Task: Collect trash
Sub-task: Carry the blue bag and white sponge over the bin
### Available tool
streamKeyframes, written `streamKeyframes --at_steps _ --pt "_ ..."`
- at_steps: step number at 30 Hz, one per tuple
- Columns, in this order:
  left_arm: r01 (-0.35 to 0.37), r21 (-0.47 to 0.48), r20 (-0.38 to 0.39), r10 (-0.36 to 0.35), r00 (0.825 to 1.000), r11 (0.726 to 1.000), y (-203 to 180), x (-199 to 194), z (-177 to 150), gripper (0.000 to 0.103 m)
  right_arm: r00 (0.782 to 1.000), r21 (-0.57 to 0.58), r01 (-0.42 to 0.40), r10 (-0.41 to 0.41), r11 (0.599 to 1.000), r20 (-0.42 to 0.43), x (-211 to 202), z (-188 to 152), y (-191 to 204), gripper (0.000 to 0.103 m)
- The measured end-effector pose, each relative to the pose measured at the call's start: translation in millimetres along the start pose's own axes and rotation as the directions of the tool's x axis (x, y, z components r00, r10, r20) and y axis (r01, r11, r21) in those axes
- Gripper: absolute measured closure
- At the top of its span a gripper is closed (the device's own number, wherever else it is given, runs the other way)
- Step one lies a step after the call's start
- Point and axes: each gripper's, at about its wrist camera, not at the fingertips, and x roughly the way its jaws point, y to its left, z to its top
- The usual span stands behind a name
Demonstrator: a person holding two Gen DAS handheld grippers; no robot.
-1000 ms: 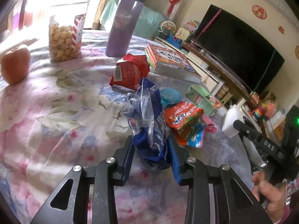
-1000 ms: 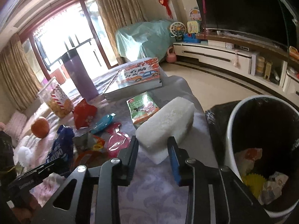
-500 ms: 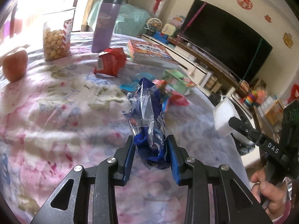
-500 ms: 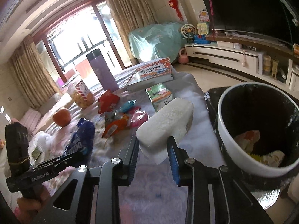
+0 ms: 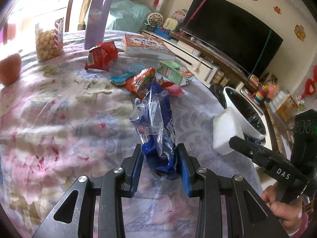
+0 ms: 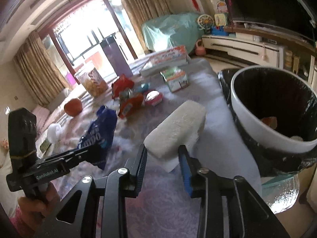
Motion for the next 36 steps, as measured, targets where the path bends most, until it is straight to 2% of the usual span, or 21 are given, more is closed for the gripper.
streamKeyframes --at_steps 2,4,6,8,12,14,15,18,23,28,36 --pt "0.001 -0.006 -0.005 -0.001 1.000 1.000 1 1 -2 0.070 1.000 0.020 0.012 -0.011 1.000 -0.013 3 -3 -1 0.062" --pt "0.001 -0.009 -0.005 -0.001 1.000 1.000 0 0 -3 0.070 1.000 0.052 0.010 -0.009 0.999 -0.019 5 -4 -1 0.042" --pt "0.003 -0.011 -0.007 -0.003 1.000 1.000 0 0 -4 0.070 1.000 0.062 0.027 -0.026 0.998 -0.016 6 -5 2 0.033" --pt "0.004 -0.012 -0.007 -0.004 1.000 1.000 1 0 -5 0.070 0.999 0.073 0.053 -0.053 0.996 -0.008 10 -5 6 0.030" --pt "0.008 -0.017 -0.009 -0.008 1.000 1.000 1 -2 -7 0.070 0.996 0.093 0.093 -0.094 0.991 0.003 19 -3 9 0.031" --pt "0.009 -0.019 -0.010 -0.010 1.000 1.000 2 -3 -8 0.070 0.992 0.089 0.123 -0.125 0.988 0.013 21 -3 9 0.043" --pt "0.010 -0.018 -0.010 -0.010 1.000 1.000 2 -3 -8 0.070 0.991 0.090 0.131 -0.133 0.987 0.014 20 -4 7 0.059" --pt "0.011 -0.014 -0.013 -0.011 1.000 1.000 0 -3 -8 0.070 0.991 0.072 0.125 -0.128 0.989 0.027 13 -8 5 0.064" --pt "0.020 0.001 -0.021 -0.020 1.000 1.000 -7 -2 -8 0.070 0.995 0.052 0.092 -0.094 0.994 0.045 -5 -12 3 0.065" --pt "0.035 0.024 -0.035 -0.034 0.999 0.999 -21 2 -8 0.070 0.999 0.068 0.020 -0.022 0.997 0.026 -13 -12 -5 0.065" --pt "0.065 0.072 -0.055 -0.061 0.997 0.995 -49 9 -4 0.070 0.998 0.071 0.030 -0.033 0.997 0.054 -37 -12 -19 0.065"
